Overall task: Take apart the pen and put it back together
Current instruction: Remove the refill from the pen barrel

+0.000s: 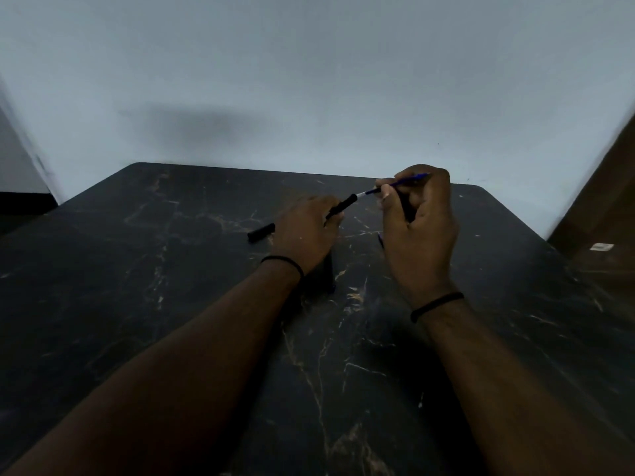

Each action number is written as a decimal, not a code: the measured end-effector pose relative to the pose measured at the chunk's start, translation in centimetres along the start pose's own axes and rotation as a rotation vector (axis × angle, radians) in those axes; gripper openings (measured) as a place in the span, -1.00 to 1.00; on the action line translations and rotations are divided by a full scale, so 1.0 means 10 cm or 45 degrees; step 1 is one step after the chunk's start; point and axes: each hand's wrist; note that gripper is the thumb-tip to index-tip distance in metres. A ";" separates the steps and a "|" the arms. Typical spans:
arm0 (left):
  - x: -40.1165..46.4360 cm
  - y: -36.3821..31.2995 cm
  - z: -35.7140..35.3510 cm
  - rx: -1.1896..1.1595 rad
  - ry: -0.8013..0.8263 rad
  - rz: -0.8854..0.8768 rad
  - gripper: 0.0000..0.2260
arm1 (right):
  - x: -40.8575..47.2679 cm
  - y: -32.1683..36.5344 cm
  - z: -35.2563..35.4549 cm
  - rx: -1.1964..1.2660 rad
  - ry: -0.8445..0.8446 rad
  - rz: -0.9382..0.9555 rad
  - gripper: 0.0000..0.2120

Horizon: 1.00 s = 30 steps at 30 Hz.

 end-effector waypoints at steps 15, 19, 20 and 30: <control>-0.03 -0.04 0.01 0.007 -0.018 -0.024 -0.89 | -0.01 -0.01 -0.01 -0.062 0.034 -0.016 -0.80; -0.03 -0.07 0.03 -0.008 0.045 -0.041 -0.84 | -0.03 -0.07 -0.04 -0.112 0.105 -0.051 -0.89; -0.03 -0.08 0.04 -0.016 0.066 -0.057 -0.82 | -0.03 -0.09 -0.04 -0.110 0.118 -0.065 -0.93; -0.12 -0.29 0.13 -0.245 0.150 -0.147 -0.78 | -0.02 -0.17 -0.07 -0.036 0.139 -0.211 -0.64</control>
Point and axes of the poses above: each hand's wrist, its own x-axis towards the middle knuckle, its own z-axis out of the back of the hand, y = z × x, and after that the axes turned 7 degrees about z, right-handed
